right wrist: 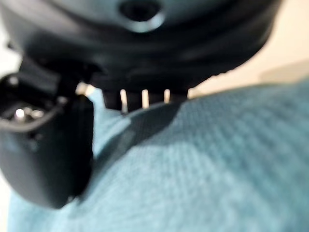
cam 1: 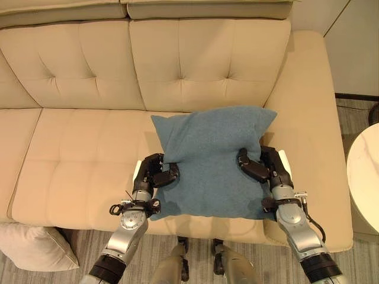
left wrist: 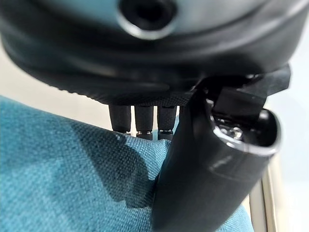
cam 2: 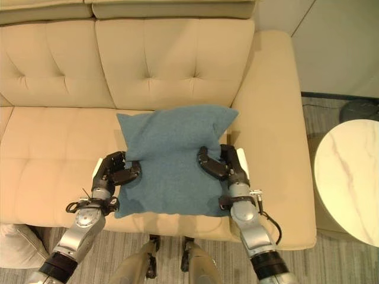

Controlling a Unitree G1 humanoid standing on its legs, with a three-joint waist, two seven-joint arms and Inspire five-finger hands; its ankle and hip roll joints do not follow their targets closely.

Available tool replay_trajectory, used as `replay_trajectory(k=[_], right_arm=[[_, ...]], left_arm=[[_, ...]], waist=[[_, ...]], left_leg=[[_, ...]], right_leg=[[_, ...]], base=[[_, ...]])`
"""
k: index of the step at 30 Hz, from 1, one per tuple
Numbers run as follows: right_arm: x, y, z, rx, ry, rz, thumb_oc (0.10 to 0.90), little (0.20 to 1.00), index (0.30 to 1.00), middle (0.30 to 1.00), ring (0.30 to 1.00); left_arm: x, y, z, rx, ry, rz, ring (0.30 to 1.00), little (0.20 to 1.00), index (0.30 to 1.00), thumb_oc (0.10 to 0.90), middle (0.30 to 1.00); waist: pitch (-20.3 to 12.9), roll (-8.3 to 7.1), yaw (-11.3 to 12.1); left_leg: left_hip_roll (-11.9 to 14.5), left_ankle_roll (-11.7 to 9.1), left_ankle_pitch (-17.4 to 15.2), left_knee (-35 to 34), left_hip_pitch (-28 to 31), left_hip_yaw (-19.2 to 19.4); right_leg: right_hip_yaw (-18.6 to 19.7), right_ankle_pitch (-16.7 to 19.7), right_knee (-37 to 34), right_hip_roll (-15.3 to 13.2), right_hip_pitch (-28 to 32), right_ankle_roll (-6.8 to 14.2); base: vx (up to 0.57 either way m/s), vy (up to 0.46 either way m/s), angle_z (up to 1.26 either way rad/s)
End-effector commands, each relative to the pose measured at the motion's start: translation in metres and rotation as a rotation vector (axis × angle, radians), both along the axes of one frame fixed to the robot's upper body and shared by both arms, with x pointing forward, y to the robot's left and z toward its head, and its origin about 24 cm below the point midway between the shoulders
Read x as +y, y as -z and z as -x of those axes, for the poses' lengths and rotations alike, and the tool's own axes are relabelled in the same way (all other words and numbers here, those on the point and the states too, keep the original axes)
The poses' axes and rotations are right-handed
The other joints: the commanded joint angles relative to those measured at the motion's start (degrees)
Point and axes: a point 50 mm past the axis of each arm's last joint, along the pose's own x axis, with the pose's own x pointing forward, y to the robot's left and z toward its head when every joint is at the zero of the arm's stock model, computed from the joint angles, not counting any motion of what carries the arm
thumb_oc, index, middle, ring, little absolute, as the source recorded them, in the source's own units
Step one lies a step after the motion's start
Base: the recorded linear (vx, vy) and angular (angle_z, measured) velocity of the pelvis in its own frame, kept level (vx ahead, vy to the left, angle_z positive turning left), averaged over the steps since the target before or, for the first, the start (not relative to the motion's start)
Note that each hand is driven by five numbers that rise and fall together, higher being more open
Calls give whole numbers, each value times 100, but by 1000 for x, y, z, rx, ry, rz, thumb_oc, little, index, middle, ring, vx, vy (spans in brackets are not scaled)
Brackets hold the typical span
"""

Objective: Pick up all the scattered cushions and arrange them neatly on the sofa.

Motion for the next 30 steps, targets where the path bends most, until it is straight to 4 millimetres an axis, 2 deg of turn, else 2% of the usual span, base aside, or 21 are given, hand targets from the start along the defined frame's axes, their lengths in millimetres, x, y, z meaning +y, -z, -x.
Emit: replay_trajectory(k=[1,3,4,6,8,10,11,13,16,17,19,20,21,22,25,26,29,30], right_arm=[[39,-86,-24,-440,-97,60,400,300,300,300,300],[41,-101,-31,-499,-72,108,400,300,300,300,300],[41,-101,-32,-501,-72,108,400,300,300,300,300],[43,-129,-43,-600,-16,177,400,300,300,300,300],[43,-136,-46,-620,-3,192,400,300,300,300,300],[43,-156,-52,-678,42,235,400,300,300,300,300],[42,-177,-58,-738,102,286,400,300,300,300,300],[42,-198,-64,-792,161,318,400,300,300,300,300],[44,-229,-69,-866,261,330,400,300,300,300,300],[44,-231,-69,-869,260,330,400,300,300,300,300],[47,-247,-74,-879,309,325,400,300,300,300,300],[47,-254,-79,-852,320,324,598,596,596,596,596],[50,-267,-85,-814,307,326,800,900,900,900,900],[49,-277,-92,-745,295,365,800,900,900,900,900],[53,-276,-97,-679,261,421,800,900,900,900,900],[60,-270,-98,-654,212,450,800,900,900,900,900],[61,-260,-99,-629,179,472,800,900,900,900,900],[62,-247,-98,-611,127,497,800,900,900,900,900]], left_arm=[[-60,-129,-27,-601,148,-9,300,300,300,400,300],[-68,-148,-34,-665,143,-51,300,300,300,400,300],[-69,-149,-34,-667,143,-51,300,300,300,400,300],[-81,-178,-43,-760,127,-134,300,300,300,400,300],[-84,-185,-45,-783,121,-149,300,300,300,400,300],[-91,-203,-49,-837,104,-197,300,300,300,400,300],[-102,-222,-51,-892,88,-253,300,300,300,400,300],[-110,-240,-54,-936,65,-279,300,300,300,400,300],[-121,-262,-59,-966,21,-317,300,300,300,400,300],[-121,-263,-59,-969,20,-316,300,300,300,400,300],[-126,-272,-65,-955,-12,-326,300,300,300,400,300],[-126,-276,-69,-931,-25,-323,561,561,561,574,561],[-127,-287,-73,-914,-33,-312,900,900,900,800,900],[-119,-295,-79,-887,-38,-351,900,900,900,800,900],[-115,-299,-80,-880,-27,-358,900,900,900,800,900],[-110,-292,-82,-858,-17,-360,900,900,900,800,900],[-103,-282,-85,-838,-20,-387,900,900,900,800,900],[-87,-264,-90,-789,-44,-419,900,900,900,800,900]], waist=[[-547,-253,35],[-549,-227,9],[-555,-227,7],[-531,-178,-26],[-528,-161,-33],[-520,-114,-37],[-479,-78,-35],[-413,-40,-38],[-355,14,-23],[-344,19,-25],[-306,27,-29],[-278,30,-29],[-241,31,-36],[-181,20,-38],[-127,25,-47],[-103,23,-56],[-86,16,-63],[-72,9,-69]], left_leg=[[-387,37,-803,-60,209,61],[-395,28,-775,-60,88,38],[-397,29,-753,-60,60,37],[-412,-7,-685,-60,-125,13],[-414,-13,-649,-60,-200,8],[-422,-38,-603,-60,-320,-17],[-424,-71,-589,-60,-384,-20],[-417,-103,-537,-60,-470,-35],[-411,-146,-477,-60,-601,-39],[-411,-146,-476,-60,-606,-38],[-401,-177,-448,-60,-711,-37],[-388,-192,-429,-60,-763,-27],[-380,-208,-397,-60,-830,-23],[-368,-233,-367,-60,-899,-11],[-368,-242,-361,-60,-908,-27],[-355,-247,-359,-60,-890,-38],[-353,-252,-366,-60,-866,-28],[-353,-253,-386,-60,-824,-16]], right_leg=[[391,-205,-491,-94,246,496],[410,-222,-438,-86,111,488],[407,-200,-443,-89,86,487],[428,-240,-325,-86,-118,467],[435,-226,-294,-100,-205,462],[430,-255,-166,-113,-375,441],[407,-317,-33,-136,-486,428],[386,-345,75,-157,-618,419],[383,-354,170,-152,-799,418],[384,-356,177,-152,-808,417],[384,-341,182,-145,-898,424],[375,-327,181,-141,-953,430],[376,-297,175,-133,-1009,436],[373,-255,159,-116,-1056,445],[340,-239,149,-106,-1052,445],[331,-244,136,-101,-1022,439],[323,-242,112,-87,-989,438],[320,-253,101,-78,-953,431]], base=[[-48,-8,8],[-39,-4,7],[0,0,0],[0,0,0],[-32,2,3],[-13,-1,2],[0,0,0],[-25,-11,9],[-13,-11,9],[-13,-19,7],[-28,-31,5],[-33,-37,26],[-31,-44,42],[-24,-32,27],[8,-52,-2],[33,-43,14],[21,-27,-6],[17,-22,-25]])
